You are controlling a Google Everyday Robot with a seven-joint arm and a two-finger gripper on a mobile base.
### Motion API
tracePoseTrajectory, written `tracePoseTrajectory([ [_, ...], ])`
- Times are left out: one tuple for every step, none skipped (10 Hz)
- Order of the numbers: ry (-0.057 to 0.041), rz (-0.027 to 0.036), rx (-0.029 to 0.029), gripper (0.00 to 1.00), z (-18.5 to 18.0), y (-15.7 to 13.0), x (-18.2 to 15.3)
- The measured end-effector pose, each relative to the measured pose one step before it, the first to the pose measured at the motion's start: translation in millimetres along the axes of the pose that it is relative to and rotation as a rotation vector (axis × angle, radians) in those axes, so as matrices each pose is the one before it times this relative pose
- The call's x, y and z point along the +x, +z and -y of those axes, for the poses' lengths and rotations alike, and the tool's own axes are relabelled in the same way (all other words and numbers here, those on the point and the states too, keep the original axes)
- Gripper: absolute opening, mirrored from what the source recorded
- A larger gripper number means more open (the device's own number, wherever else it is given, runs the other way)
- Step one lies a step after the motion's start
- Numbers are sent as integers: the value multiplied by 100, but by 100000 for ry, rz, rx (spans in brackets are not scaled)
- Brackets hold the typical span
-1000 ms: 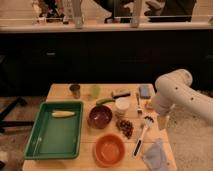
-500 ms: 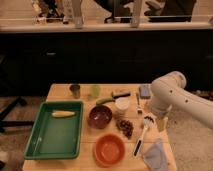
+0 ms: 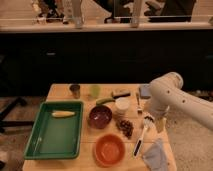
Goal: Place brush in red bowl
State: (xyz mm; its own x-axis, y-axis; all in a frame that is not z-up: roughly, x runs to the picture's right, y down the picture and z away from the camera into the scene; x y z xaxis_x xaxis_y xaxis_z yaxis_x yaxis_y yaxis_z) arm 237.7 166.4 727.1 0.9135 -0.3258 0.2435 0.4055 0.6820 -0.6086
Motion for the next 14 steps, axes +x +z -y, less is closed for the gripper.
tracePoseTrajectory([
  [-2342,284,-1272,80,-107,1192,-469],
  [-1892,294,-989,80,-154,650,-331],
  [-1470,265,-501,80,-39,243,-269],
  [-2837,479,41,80,-127,286,-372],
  [-3033,750,876,80,-279,249,-247],
  [-3480,1088,1544,80,-268,290,-225],
  [-4150,1236,2042,80,-182,326,-301],
  [-4650,1333,1126,80,-503,379,-239],
  [-2858,983,751,80,-401,342,-148],
  [-2469,801,605,80,-58,245,-237],
  [-2909,654,600,80,70,364,-261],
  [-1199,290,248,80,-267,520,-93],
  [-426,-449,-347,80,-122,555,-100],
  [-223,-891,-744,80,134,827,-237],
])
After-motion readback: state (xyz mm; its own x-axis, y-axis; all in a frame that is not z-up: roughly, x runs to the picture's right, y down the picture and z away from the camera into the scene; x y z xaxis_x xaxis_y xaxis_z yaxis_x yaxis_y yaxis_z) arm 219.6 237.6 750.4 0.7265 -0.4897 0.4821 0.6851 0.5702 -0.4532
